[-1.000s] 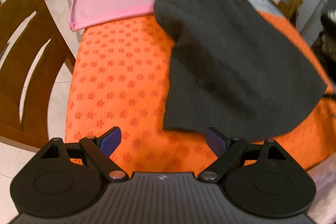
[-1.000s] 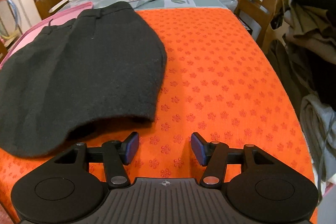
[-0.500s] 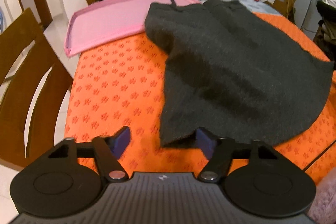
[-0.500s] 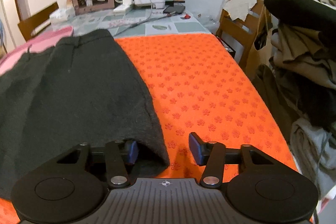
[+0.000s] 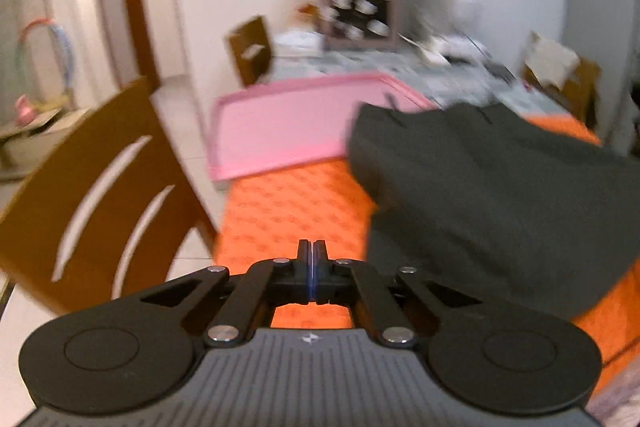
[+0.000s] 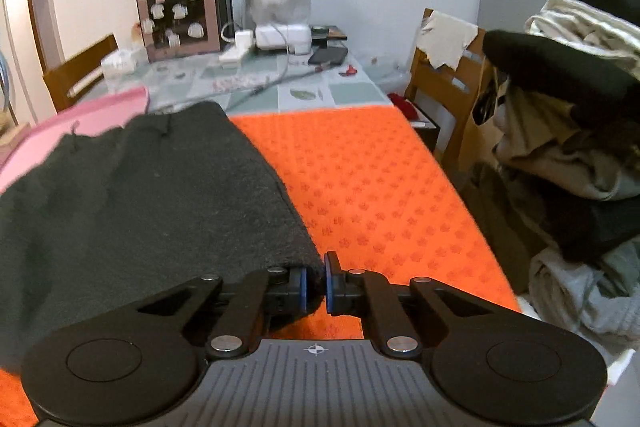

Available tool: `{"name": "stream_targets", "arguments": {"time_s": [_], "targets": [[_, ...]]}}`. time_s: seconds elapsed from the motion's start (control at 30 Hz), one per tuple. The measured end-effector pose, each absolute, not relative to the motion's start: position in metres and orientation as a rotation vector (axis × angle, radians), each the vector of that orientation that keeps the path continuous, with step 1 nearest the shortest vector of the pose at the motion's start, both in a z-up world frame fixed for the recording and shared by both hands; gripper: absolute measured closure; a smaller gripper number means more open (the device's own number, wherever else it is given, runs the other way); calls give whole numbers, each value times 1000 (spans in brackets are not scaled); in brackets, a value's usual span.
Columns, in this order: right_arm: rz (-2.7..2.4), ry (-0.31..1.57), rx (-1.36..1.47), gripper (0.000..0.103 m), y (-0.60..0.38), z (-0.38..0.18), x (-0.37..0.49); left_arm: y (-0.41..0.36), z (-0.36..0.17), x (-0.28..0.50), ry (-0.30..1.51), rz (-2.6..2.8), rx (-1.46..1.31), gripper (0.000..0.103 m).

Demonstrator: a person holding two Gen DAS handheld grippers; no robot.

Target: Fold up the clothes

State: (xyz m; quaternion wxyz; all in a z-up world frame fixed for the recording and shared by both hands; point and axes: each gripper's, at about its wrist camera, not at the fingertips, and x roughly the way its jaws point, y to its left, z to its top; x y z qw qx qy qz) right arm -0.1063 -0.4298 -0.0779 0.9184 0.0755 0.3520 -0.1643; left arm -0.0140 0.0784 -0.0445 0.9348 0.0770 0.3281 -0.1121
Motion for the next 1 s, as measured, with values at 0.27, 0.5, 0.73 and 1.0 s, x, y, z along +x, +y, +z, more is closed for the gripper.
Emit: {"name": "stream_targets", "arguments": {"time_s": [0.27, 0.5, 0.73, 1.0], "targets": [[-397, 809, 161, 93, -431, -97, -134, 78, -68, -33, 767, -298, 206, 82], [-552, 786, 141, 93, -451, -83, -160, 46, -110, -34, 795, -428, 287, 51], [-536, 836, 127, 92, -454, -95, -175, 20, -134, -47, 774, -593, 362, 30], [-527, 862, 128, 92, -456, -101, -172, 15, -154, -42, 743, -560, 402, 50]]}}
